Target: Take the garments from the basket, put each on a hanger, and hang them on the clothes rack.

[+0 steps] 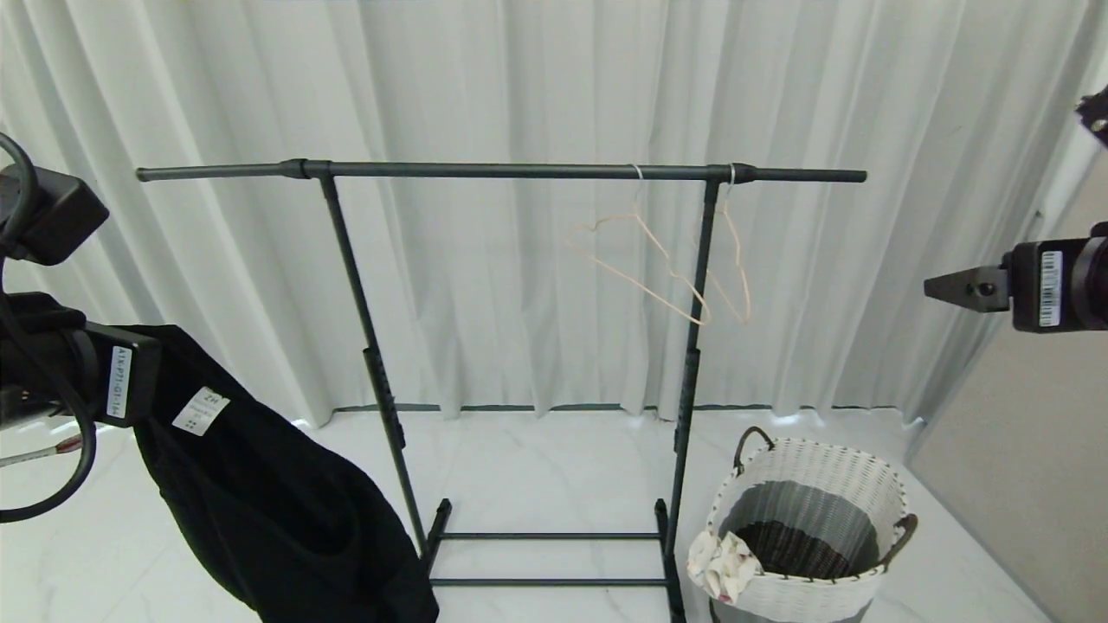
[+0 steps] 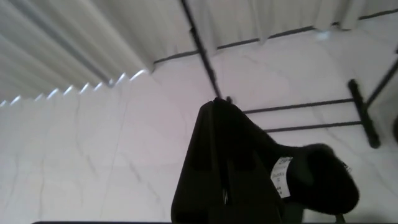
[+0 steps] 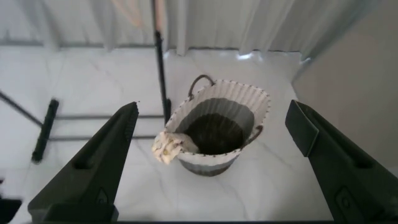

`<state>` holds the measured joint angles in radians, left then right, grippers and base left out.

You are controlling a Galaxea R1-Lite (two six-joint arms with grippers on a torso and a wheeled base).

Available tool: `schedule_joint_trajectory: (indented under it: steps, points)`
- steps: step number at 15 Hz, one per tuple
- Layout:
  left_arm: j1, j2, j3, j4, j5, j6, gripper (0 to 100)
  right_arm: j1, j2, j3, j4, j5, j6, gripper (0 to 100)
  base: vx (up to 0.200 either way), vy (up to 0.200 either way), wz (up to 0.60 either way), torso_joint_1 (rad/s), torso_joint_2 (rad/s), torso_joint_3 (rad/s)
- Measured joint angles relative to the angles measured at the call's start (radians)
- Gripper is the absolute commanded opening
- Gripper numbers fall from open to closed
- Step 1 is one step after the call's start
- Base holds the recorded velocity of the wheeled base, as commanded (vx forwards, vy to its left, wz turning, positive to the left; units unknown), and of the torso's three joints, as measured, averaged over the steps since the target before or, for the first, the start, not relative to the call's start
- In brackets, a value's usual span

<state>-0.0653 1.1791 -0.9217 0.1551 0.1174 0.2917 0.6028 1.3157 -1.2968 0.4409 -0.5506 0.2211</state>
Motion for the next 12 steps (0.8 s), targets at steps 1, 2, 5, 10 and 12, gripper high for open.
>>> schedule_joint_trajectory:
  steps: [1,2,5,10,12]
  points:
    - [0.0,0.0,0.0,0.0,0.0,0.0,0,0.001,0.002,-0.001,-0.003,0.0,0.0,100,0.0,0.0,0.0,0.0,0.0,0.0]
    - [0.0,0.0,0.0,0.0,0.001,0.0,0,0.001,0.003,-0.001,-0.004,0.0,0.0,100,0.0,0.0,0.0,0.0,0.0,0.0]
    - [-0.001,-0.001,0.003,0.0,-0.002,0.0,0,-0.011,0.003,0.013,-0.024,-0.001,-0.002,100,0.0,0.0,0.0,0.0,0.0,0.0]
    - [-0.012,-0.017,0.025,0.0,-0.001,0.003,0,-0.11,0.014,0.107,-0.221,0.002,-0.03,100,0.16,0.0,0.0,-0.004,0.0,0.004]
    - [-0.026,-0.02,0.026,0.0,-0.001,0.003,0,-0.139,0.018,0.134,-0.234,0.006,-0.039,100,0.2,0.0,0.0,0.005,0.0,-0.007]
